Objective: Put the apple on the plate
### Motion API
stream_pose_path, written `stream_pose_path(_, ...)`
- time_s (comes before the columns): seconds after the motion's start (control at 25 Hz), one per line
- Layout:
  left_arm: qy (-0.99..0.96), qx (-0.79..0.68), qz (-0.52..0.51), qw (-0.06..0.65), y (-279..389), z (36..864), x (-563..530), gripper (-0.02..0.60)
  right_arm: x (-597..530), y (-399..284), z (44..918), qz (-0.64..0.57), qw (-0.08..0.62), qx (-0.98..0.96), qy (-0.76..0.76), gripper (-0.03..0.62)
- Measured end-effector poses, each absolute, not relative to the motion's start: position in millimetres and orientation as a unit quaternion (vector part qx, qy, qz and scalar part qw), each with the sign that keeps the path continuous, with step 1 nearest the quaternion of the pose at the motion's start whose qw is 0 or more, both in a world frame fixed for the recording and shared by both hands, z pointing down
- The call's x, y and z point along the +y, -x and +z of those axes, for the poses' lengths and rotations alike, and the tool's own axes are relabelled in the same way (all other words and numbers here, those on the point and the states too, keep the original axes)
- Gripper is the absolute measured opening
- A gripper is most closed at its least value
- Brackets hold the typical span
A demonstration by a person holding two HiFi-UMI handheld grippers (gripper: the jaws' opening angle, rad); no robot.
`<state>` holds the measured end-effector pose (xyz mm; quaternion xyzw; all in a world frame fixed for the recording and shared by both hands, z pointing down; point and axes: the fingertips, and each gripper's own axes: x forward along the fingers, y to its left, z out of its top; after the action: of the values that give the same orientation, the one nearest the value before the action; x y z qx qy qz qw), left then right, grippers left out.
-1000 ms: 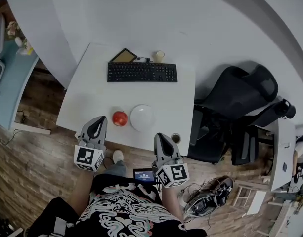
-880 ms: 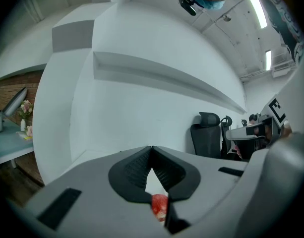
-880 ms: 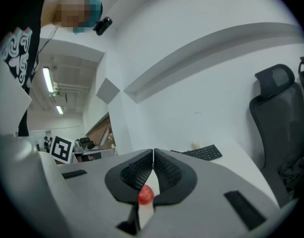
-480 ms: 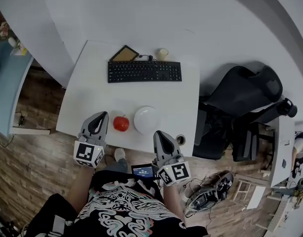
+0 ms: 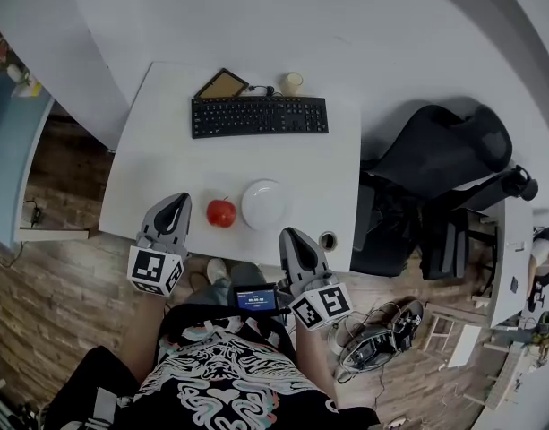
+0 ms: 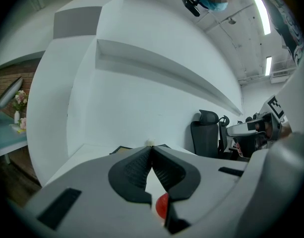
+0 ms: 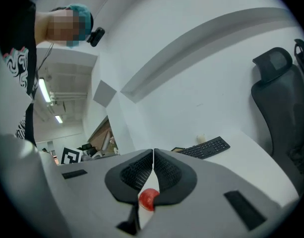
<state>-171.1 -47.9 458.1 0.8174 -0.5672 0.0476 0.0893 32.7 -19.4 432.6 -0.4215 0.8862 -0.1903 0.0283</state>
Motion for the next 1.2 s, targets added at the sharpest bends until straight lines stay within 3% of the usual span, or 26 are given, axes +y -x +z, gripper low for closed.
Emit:
stream_pose_path(0.36,-0.819,-0.562,0.059,0.099,169.1,470.7,-58.4,0.015,-28.2,-18.2,449.1,-0.174,-0.038,0.894,0.412,0.029)
stream_pose_path(0.76,-0.832,-0.532,0.095,0.123,157.6,500.2,-70.2,0.015,-46.7,-4.8,474.7,-0.221,-0.053,0.897,0.379,0.029)
stream_pose_path(1.2,-0.832,-0.497,0.114,0.216,156.1,550.7,-74.7,0.017,-56.8,20.2,526.3,-0.289,-0.098,0.893,0.33,0.031)
